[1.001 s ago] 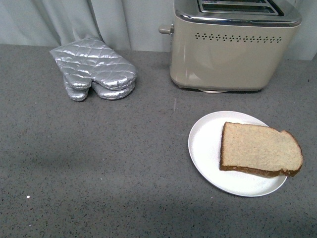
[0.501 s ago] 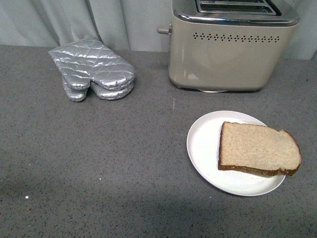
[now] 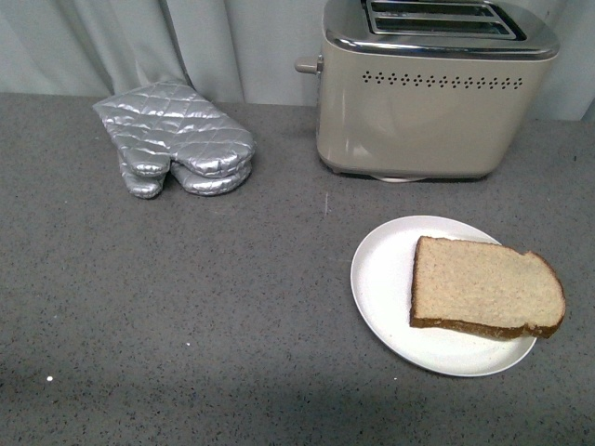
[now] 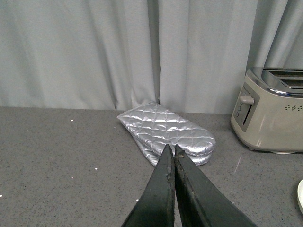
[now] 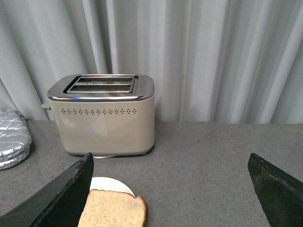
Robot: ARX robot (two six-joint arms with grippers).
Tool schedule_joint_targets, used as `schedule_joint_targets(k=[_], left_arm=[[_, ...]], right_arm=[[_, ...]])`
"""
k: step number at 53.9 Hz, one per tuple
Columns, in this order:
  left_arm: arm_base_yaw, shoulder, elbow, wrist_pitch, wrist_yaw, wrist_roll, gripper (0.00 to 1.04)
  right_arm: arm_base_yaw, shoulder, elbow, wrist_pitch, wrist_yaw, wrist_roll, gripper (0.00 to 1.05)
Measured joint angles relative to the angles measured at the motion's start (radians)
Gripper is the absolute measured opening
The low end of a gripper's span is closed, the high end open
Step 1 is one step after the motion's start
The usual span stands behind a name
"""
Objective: Put bread into toaster
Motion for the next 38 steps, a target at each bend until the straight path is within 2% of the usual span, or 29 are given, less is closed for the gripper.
schedule_joint_targets(k=[38], left_arm=[[0.001, -0.271, 0.0, -0.261, 0.0, 0.0, 0.04]], right_arm=[[0.0, 0.0, 0.0, 0.0, 0.0, 0.0, 0.95]])
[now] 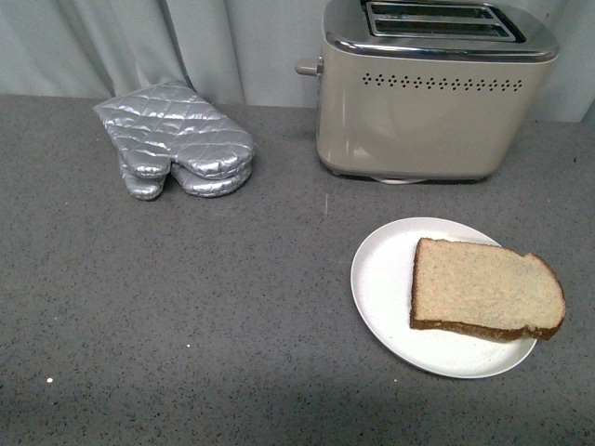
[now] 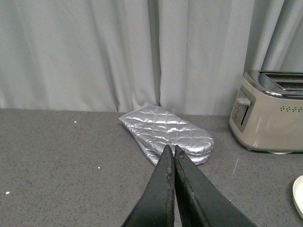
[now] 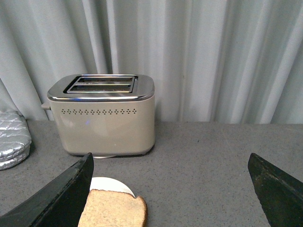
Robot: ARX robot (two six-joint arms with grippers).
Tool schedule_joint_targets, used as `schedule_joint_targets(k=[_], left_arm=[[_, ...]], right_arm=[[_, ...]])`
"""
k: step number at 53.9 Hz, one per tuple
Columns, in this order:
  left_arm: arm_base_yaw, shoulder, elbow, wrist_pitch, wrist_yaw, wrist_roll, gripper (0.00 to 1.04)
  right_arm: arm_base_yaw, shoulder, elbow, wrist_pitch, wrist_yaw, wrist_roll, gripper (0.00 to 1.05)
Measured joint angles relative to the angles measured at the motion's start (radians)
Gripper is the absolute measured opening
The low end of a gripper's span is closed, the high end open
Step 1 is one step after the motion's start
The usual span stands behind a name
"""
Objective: Put bread into toaster
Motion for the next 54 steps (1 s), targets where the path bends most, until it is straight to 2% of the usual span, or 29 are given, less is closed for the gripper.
schedule_joint_targets(k=[14, 19, 26, 29, 32, 35, 40, 49, 54], left_arm=[[0.0, -0.058, 0.0, -0.059, 0.0, 0.0, 0.04], [0.0, -0.197, 0.0, -0.226, 0.001, 0.0, 0.04], [0.0, -0.228, 0.0, -0.235, 0.001, -0.001, 0.05], [0.0, -0.228, 0.0, -0.236, 0.001, 0.0, 0.17], [0.0, -0.229, 0.0, -0.236, 0.001, 0.0, 0.32], [0.0, -0.229, 0.0, -0.236, 0.0, 0.0, 0.41], [0.0, -0.229, 0.0, -0.236, 0.001, 0.0, 0.59], [0.0, -0.229, 0.0, -0.236, 0.001, 0.0, 0.86], [0.0, -0.229, 0.0, -0.236, 0.001, 0.0, 1.0]], right_arm=[[0.0, 0.0, 0.0, 0.0, 0.0, 0.0, 0.95], [0.0, 0.0, 0.0, 0.0, 0.0, 0.0, 0.95], [0.0, 0.0, 0.0, 0.0, 0.0, 0.0, 0.95], [0.0, 0.0, 0.0, 0.0, 0.0, 0.0, 0.95], [0.036, 0.026, 0.007, -0.022, 0.119, -0.08, 0.95], [0.045, 0.079, 0.008, -0.01, 0.155, -0.131, 0.95], [0.013, 0.259, 0.034, 0.054, 0.095, -0.138, 0.95], [-0.048, 0.668, 0.145, 0.21, -0.009, -0.039, 0.95], [-0.07, 0.9, 0.232, 0.228, -0.066, 0.003, 0.95]])
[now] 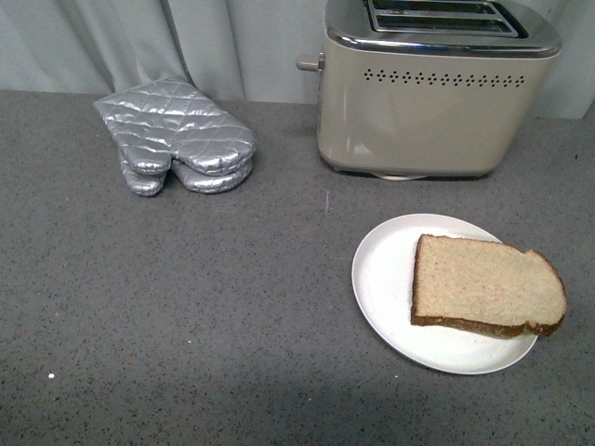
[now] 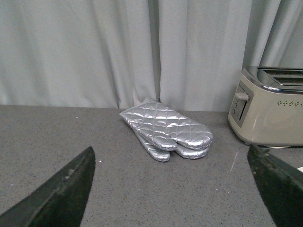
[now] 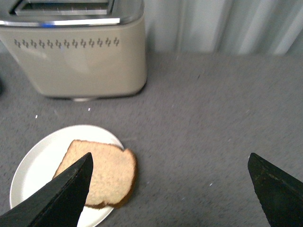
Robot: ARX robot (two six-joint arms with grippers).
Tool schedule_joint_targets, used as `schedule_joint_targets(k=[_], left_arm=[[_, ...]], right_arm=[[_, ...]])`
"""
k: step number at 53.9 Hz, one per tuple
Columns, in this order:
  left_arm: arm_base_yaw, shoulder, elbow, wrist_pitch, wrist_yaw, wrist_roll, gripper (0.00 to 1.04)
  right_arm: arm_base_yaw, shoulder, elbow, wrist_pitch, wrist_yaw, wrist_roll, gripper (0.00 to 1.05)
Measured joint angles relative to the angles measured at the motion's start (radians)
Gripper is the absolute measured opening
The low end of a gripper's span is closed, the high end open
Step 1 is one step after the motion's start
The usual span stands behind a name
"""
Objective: Put bread into toaster
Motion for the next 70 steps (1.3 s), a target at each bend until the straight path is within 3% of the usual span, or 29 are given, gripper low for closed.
schedule_joint_targets(k=[20, 35, 60, 70], left_arm=[[0.0, 0.0, 0.0, 0.0, 0.0, 0.002, 0.98], [0.0, 0.0, 0.0, 0.0, 0.0, 0.002, 0.98], [0.0, 0.0, 0.0, 0.0, 0.0, 0.002, 0.98], [0.0, 0.0, 0.0, 0.0, 0.0, 0.002, 0.98]], right_arm=[[-0.042, 0.662, 0.349, -0.169, -0.205, 0.093, 0.95], [-0.007, 0.892, 0.49, -0.244, -0.205, 0.108, 0.95], [0.052, 1.049, 0.563, -0.228, -0.201, 0.216, 0.94], [0.068, 1.079, 0.588, -0.237, -0.181, 0.257, 0.56]])
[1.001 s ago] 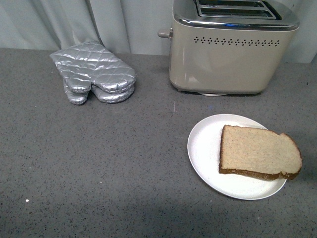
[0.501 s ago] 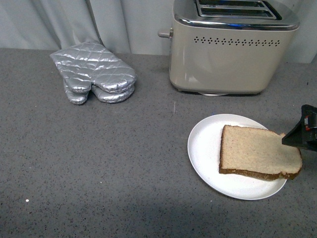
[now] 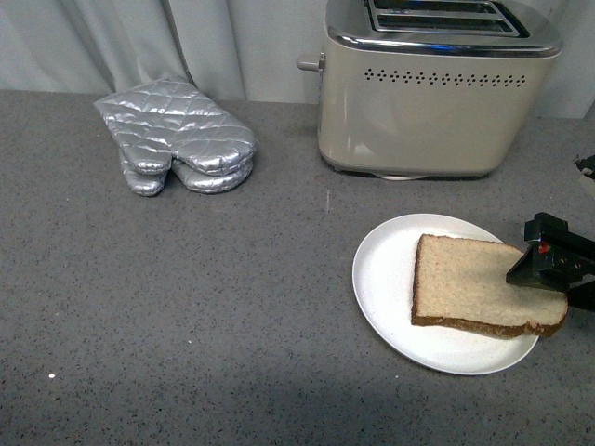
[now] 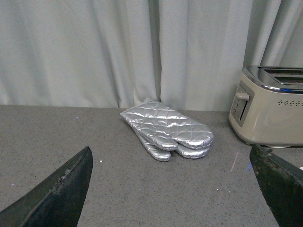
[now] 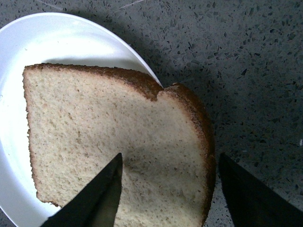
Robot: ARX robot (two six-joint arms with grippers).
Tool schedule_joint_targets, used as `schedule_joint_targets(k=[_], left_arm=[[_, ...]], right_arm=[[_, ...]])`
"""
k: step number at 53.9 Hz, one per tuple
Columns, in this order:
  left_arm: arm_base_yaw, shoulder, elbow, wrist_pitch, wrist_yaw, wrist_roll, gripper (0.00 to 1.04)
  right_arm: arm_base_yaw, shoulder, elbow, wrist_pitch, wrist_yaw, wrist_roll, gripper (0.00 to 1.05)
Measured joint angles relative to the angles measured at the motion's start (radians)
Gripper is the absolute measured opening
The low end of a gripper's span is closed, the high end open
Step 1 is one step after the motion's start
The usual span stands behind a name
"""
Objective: Put bread into toaster
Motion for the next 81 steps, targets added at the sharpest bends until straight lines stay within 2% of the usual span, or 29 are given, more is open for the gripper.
schedule_joint_targets(k=[22, 31, 40, 55, 65, 81], left_arm=[[0.0, 0.0, 0.0, 0.0, 0.0, 0.0, 0.98], [0.0, 0.0, 0.0, 0.0, 0.0, 0.0, 0.98], [0.0, 0.0, 0.0, 0.0, 0.0, 0.0, 0.98], [0.0, 0.0, 0.0, 0.0, 0.0, 0.0, 0.98], [0.0, 0.0, 0.0, 0.0, 0.0, 0.0, 0.98], [0.0, 0.0, 0.0, 0.0, 0.0, 0.0, 0.98]], right_arm=[[0.004, -0.011, 0.019, -0.064, 0.006, 0.028, 0.01], [0.003, -0.08, 0.019, -0.094, -0.035, 0.055, 0.01], [0.0, -0.196, 0.015, -0.129, -0.085, 0.147, 0.01], [0.027, -0.422, 0.016, -0.164, -0.105, 0.486, 0.01], [0.091, -0.549, 0.063, -0.196, -0.001, 0.756, 0.01], [0.187, -0.558, 0.265, -0.16, 0.294, 1.078, 0.01]])
